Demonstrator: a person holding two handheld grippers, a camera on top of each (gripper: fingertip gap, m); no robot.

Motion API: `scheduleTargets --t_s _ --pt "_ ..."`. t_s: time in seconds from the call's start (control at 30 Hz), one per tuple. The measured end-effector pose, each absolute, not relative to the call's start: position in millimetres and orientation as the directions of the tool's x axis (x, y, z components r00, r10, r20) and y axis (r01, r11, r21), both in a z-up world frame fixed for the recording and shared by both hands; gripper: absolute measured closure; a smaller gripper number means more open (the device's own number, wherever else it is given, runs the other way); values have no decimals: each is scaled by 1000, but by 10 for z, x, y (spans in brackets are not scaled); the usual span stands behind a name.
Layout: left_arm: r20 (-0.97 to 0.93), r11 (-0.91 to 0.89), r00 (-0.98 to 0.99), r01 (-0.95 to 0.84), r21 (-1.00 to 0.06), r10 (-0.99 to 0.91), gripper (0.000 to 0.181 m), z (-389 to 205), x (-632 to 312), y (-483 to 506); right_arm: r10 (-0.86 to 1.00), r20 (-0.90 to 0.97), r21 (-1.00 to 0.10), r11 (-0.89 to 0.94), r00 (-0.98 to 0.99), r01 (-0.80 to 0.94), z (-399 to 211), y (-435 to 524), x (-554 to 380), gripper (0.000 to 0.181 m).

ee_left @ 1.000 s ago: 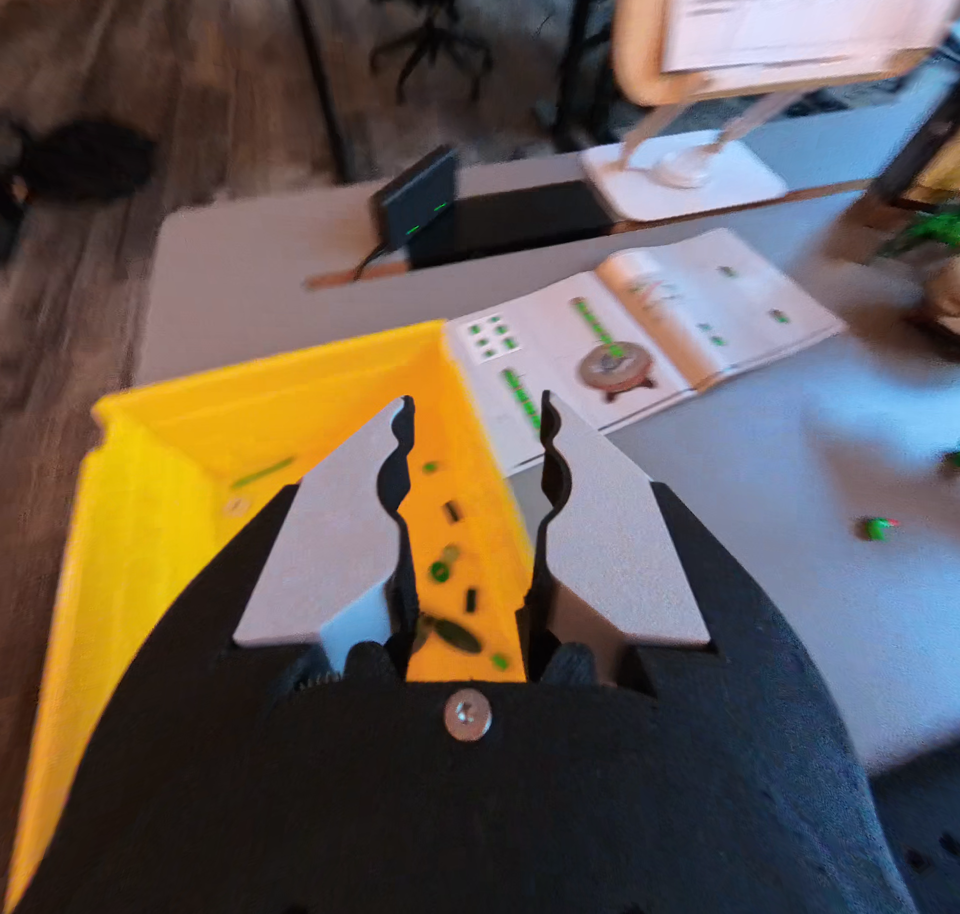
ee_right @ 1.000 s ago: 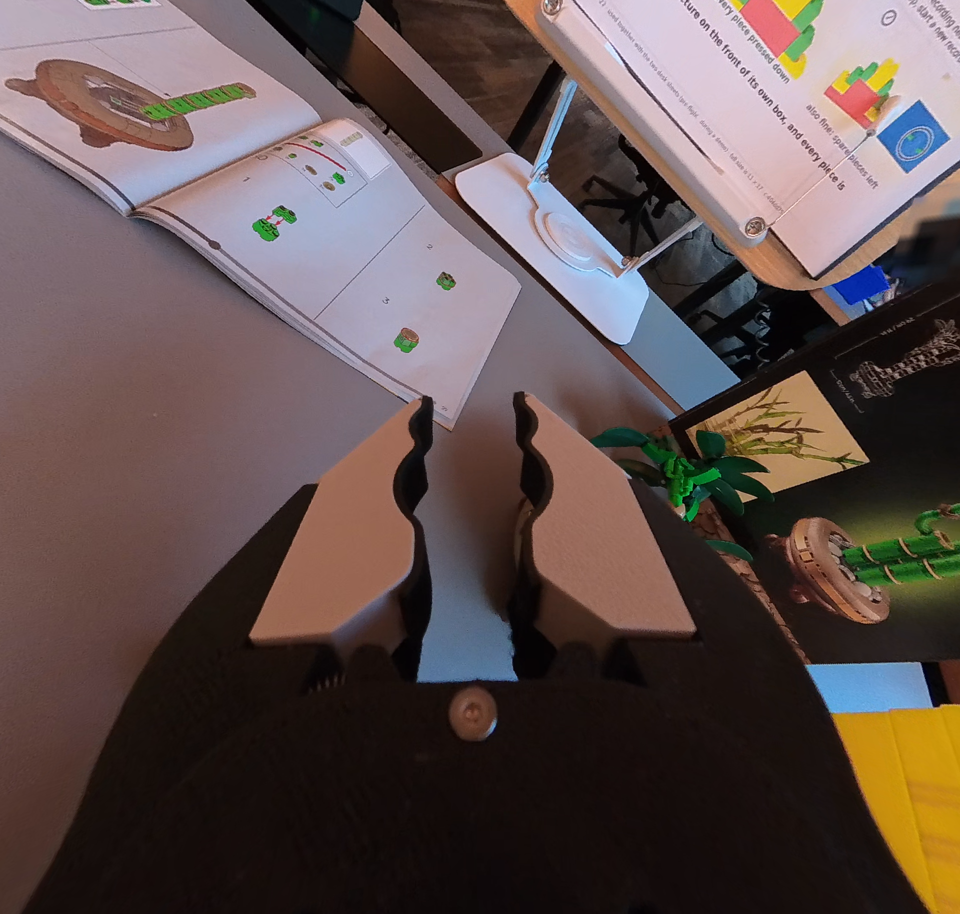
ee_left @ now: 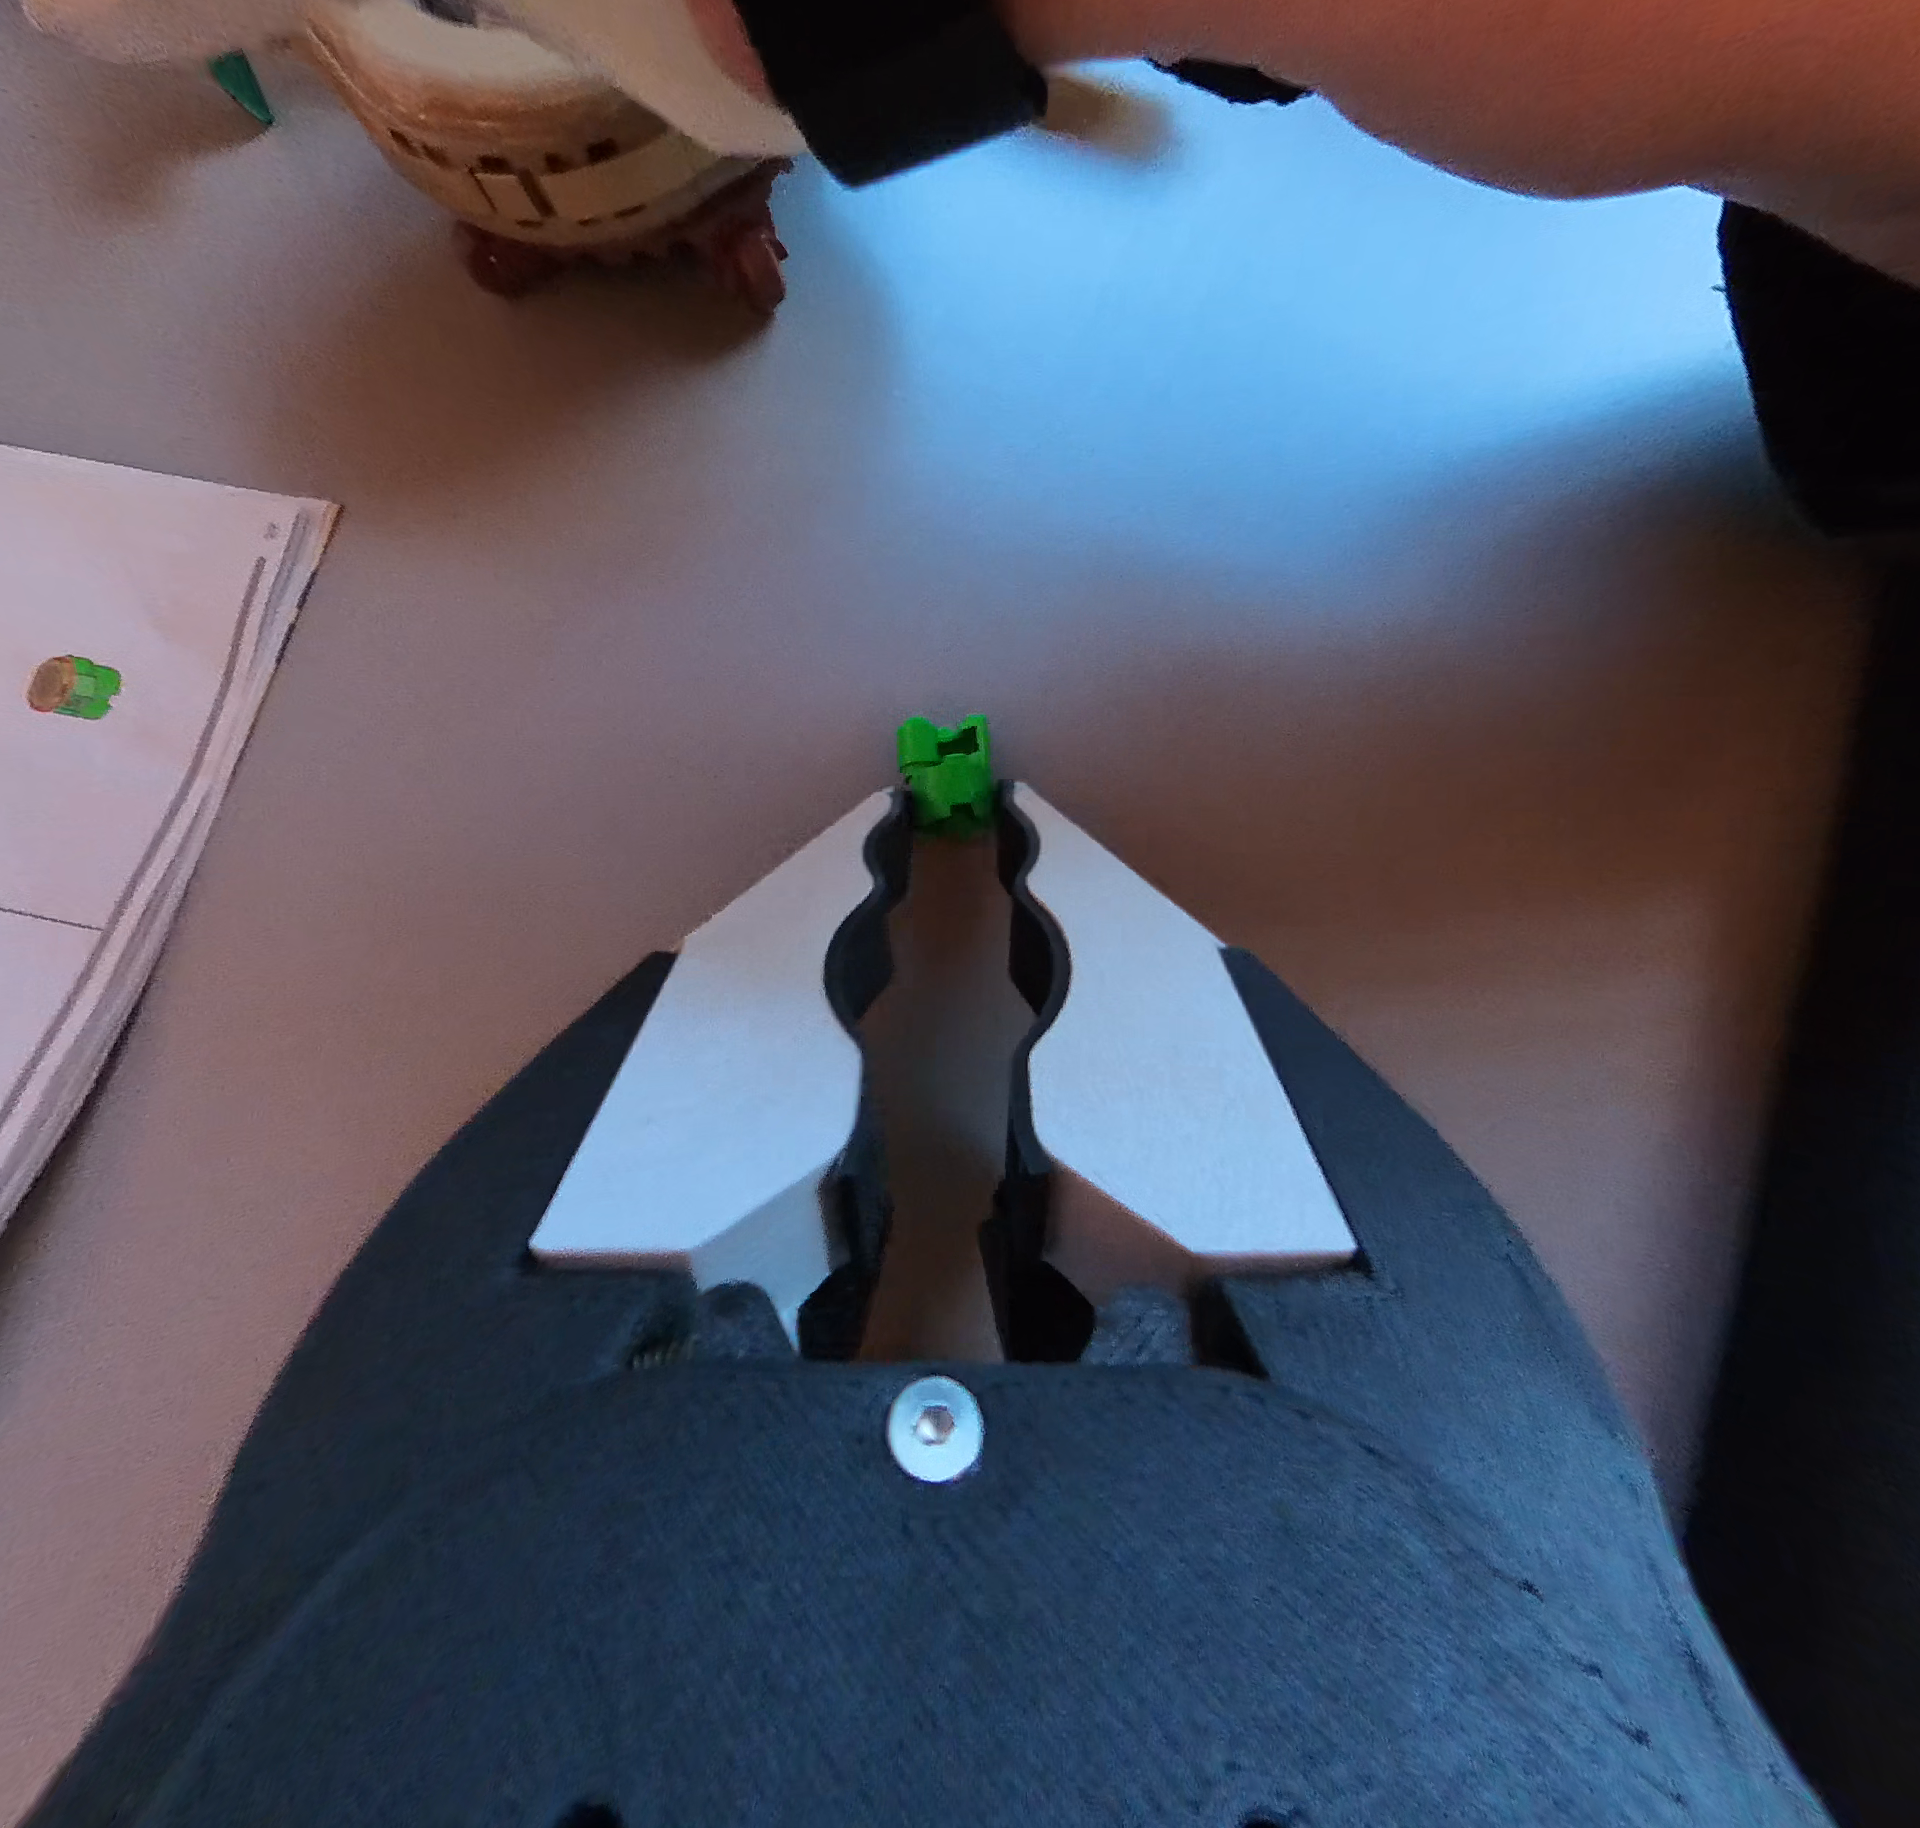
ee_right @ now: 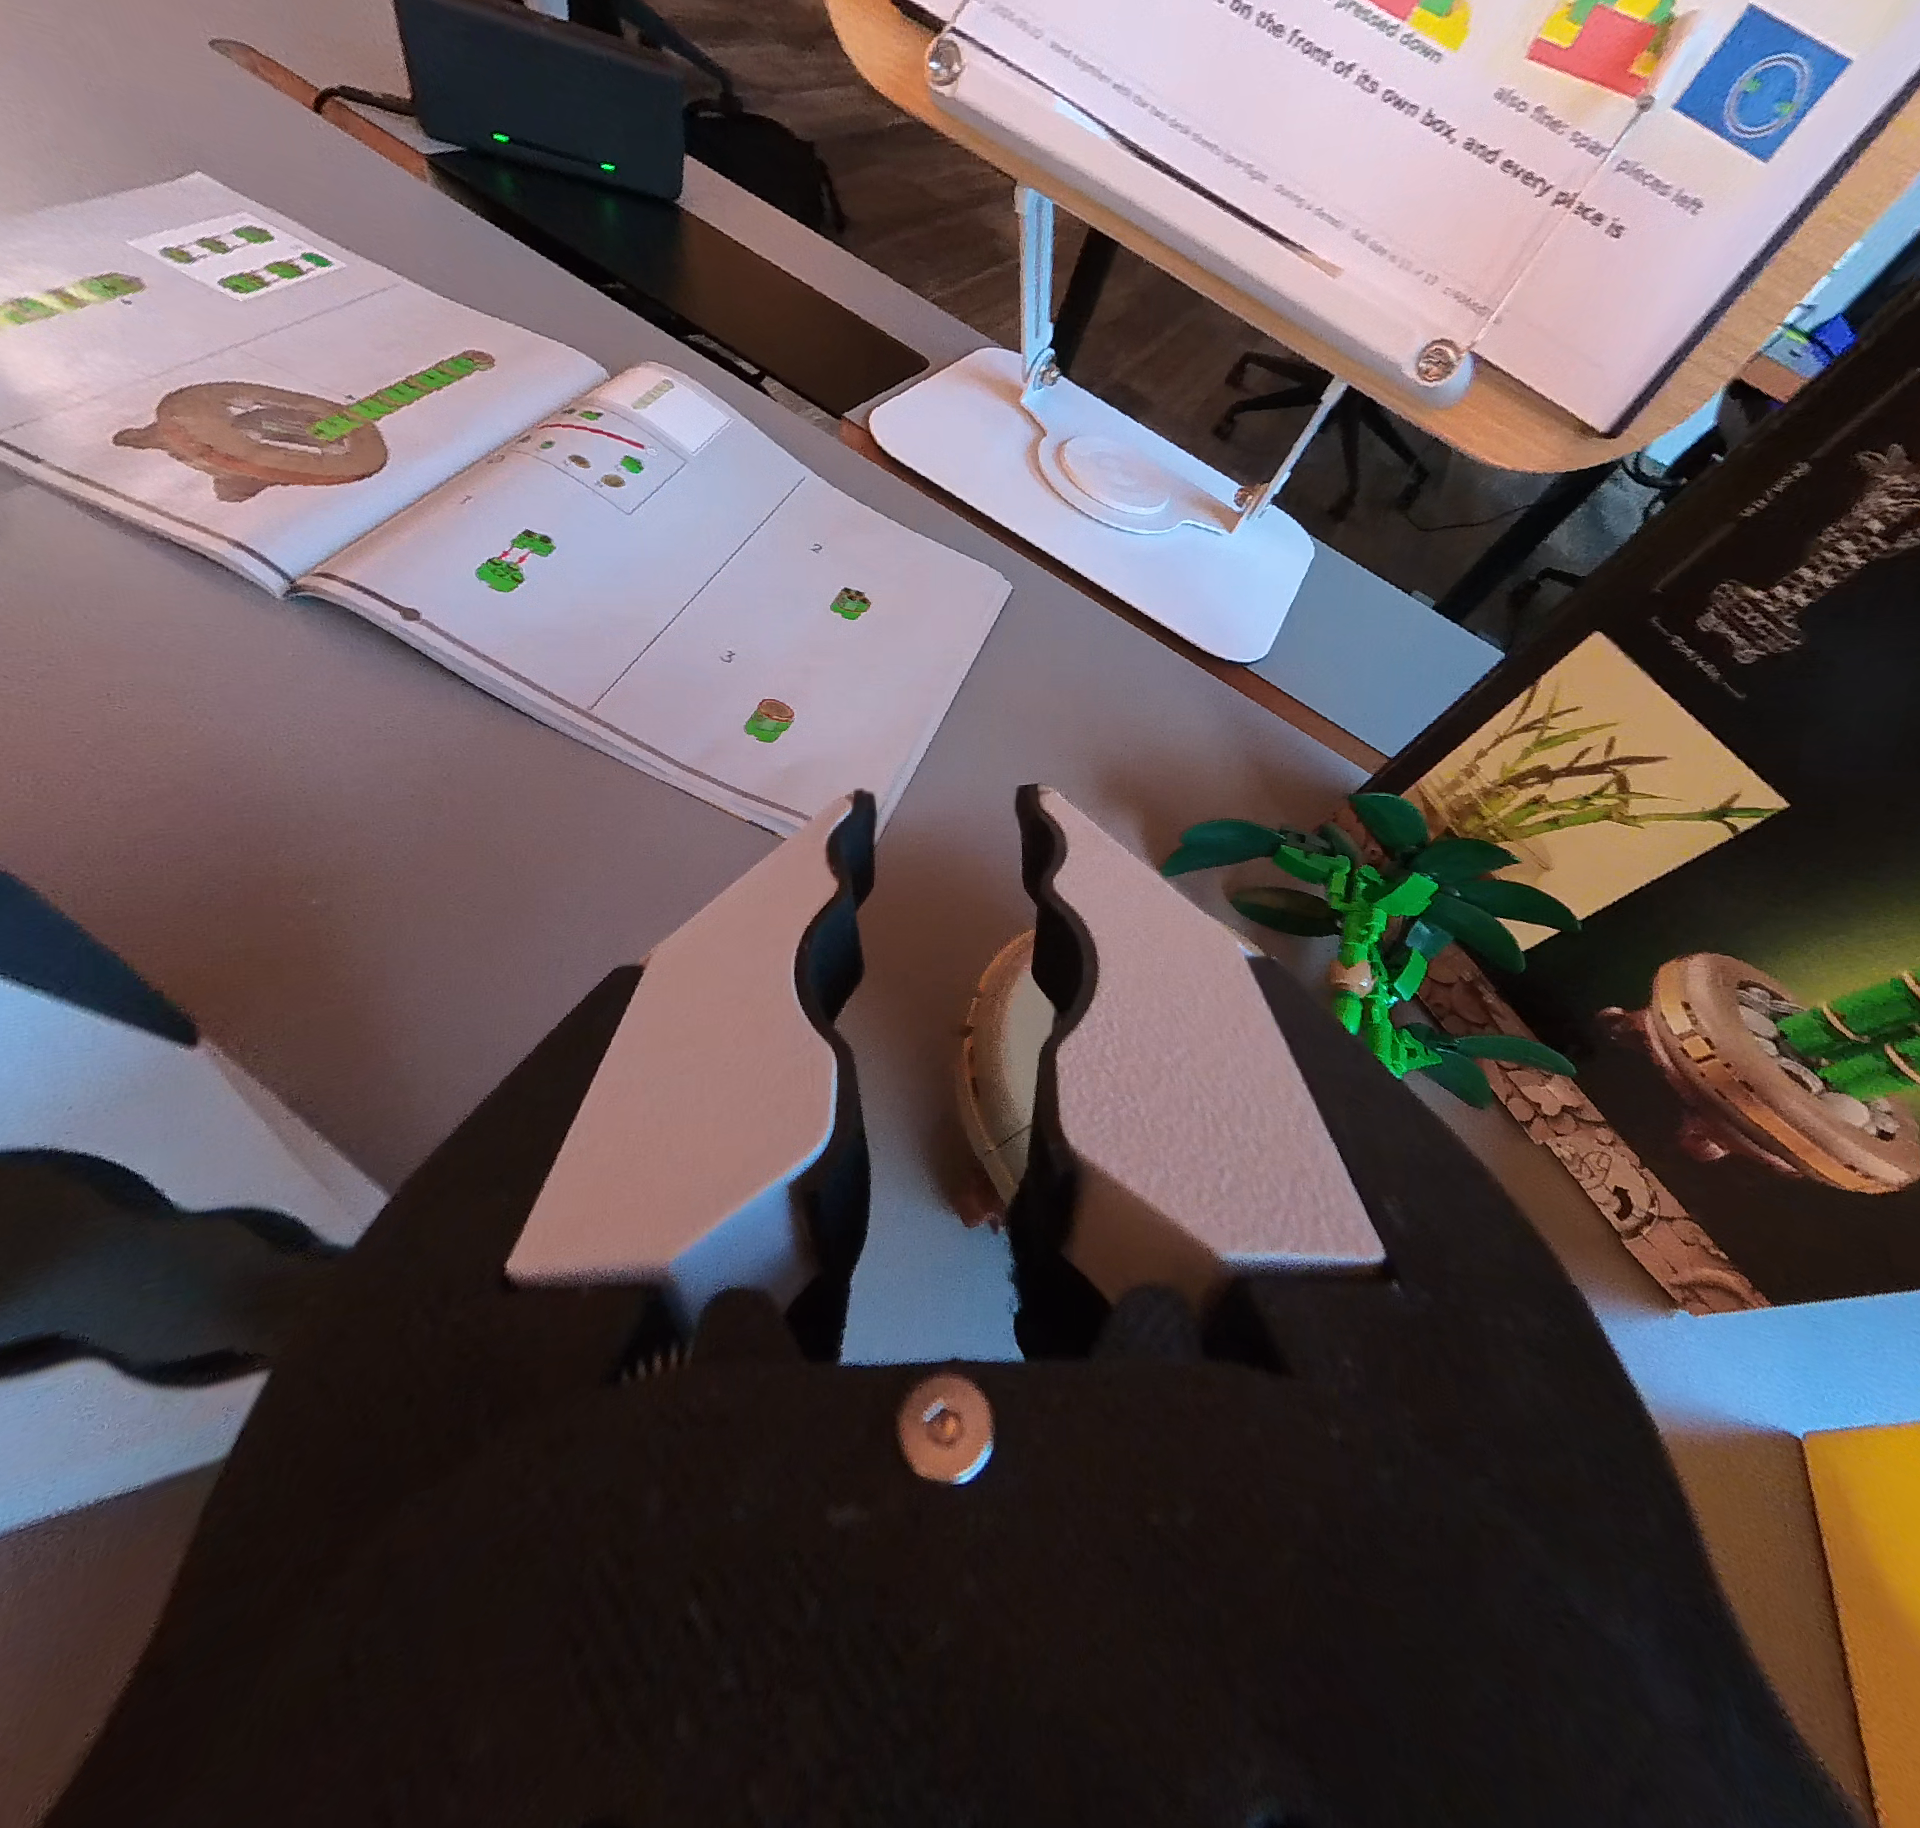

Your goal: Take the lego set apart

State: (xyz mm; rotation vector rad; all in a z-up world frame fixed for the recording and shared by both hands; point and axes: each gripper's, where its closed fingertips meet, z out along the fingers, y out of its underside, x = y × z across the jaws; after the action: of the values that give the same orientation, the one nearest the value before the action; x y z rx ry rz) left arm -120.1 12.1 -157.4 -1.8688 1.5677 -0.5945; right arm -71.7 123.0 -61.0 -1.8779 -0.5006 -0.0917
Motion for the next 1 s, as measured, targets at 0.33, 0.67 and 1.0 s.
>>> scheduleTargets --t_s 0.33,0.67,1.0 --pt "-529 396 146 -506 -766 -836 167 -701 -1647 362 836 -219 -949 -303 503 90 -386 579 -1623 164" --pt "-668 562 89 -466 -683 -739 166 -561 -1686 232 882 -391 -898 -428 263 100 -470 292 -1769 171" --pt "-659 563 74 -453 -691 -749 167 -551 -1683 185 910 -332 -923 -368 247 117 -462 264 -1755 173"
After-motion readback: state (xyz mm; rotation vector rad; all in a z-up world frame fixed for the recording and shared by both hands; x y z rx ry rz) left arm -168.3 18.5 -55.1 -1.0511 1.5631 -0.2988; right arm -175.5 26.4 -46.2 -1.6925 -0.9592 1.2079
